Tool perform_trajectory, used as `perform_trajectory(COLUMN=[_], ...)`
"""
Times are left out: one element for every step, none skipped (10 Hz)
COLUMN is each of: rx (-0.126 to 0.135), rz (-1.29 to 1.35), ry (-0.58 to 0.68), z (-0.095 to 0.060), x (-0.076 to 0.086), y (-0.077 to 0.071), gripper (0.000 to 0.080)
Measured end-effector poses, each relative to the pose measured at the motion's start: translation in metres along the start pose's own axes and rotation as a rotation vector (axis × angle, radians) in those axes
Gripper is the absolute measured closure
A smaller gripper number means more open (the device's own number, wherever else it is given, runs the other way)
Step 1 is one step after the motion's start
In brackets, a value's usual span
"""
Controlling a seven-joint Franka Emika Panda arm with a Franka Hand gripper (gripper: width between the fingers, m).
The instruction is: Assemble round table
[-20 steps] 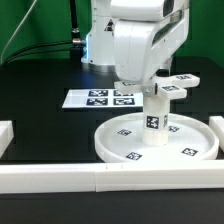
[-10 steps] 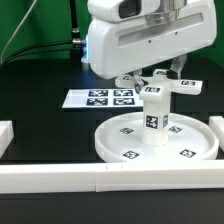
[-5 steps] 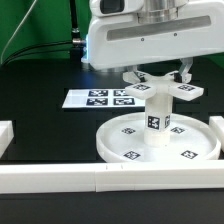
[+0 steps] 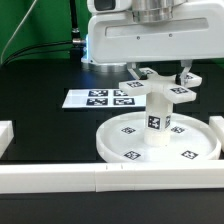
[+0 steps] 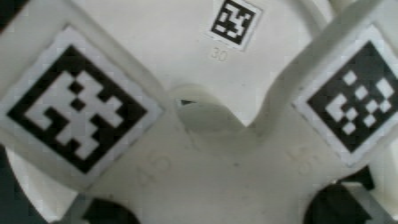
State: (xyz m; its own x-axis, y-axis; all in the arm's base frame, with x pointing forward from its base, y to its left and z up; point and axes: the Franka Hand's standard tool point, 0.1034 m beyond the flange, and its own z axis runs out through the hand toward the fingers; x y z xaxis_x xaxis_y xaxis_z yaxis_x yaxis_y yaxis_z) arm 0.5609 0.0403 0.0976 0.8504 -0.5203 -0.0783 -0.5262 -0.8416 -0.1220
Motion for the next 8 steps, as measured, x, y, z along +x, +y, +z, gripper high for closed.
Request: perform_trajectory(rx=[0.018,0.041,0.053,0.062,0.078,0.085,0.088,0.089], rz=[0.132,0.248,0.367,0.436,0.558,0.658,0.712,0.718], ry=[0.022,0.044,0.059,0.068,0.076,0.08,0.079,0.078], z=[0.0006,0.0009,0.0008,0.0007,0.0008,0.0008,0.0005,0.0008], x=[0.0001,-0.0008,-0.0014,-0.0013,-0.0004,-0.0003,0.0003,0.0001], y=[0.0009,0.0015,0.0014,0.0012,0.0007,0.0005,0.0007,0.0003], gripper=[0.0351,0.0351,0.0351,0.0351,0.0351,0.0351,0.0351,0.0296])
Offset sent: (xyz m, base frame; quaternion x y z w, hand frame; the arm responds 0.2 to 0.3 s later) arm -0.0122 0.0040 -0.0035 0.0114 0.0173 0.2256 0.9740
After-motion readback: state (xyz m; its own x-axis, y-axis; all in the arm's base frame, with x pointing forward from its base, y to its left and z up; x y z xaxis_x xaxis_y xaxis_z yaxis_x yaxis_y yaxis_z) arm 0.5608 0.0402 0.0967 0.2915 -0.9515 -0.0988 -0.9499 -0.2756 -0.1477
